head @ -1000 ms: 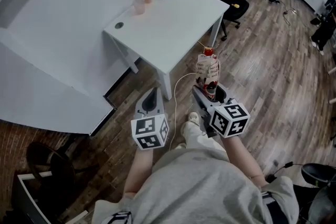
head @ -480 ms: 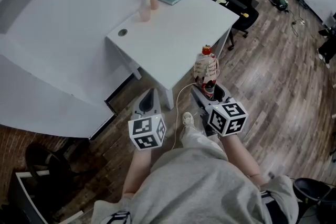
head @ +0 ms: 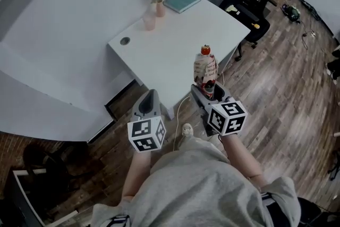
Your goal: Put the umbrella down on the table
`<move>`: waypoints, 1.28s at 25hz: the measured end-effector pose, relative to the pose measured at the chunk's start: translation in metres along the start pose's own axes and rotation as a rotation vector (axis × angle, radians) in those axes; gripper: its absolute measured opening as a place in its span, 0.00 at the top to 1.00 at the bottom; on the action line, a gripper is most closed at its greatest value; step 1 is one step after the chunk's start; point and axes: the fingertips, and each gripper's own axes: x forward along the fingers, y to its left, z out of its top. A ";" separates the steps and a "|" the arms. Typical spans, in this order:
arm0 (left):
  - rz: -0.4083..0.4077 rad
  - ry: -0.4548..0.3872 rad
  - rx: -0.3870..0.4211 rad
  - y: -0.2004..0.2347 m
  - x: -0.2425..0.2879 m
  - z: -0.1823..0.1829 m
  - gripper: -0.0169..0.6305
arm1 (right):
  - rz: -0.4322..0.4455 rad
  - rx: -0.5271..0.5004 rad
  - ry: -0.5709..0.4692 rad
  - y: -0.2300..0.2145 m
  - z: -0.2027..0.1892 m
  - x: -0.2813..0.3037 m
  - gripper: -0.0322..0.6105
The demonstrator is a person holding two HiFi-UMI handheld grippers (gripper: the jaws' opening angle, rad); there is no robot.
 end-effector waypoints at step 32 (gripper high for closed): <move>0.125 0.069 -0.055 0.031 0.163 0.006 0.96 | 0.066 -0.086 0.291 -0.135 -0.023 0.213 0.52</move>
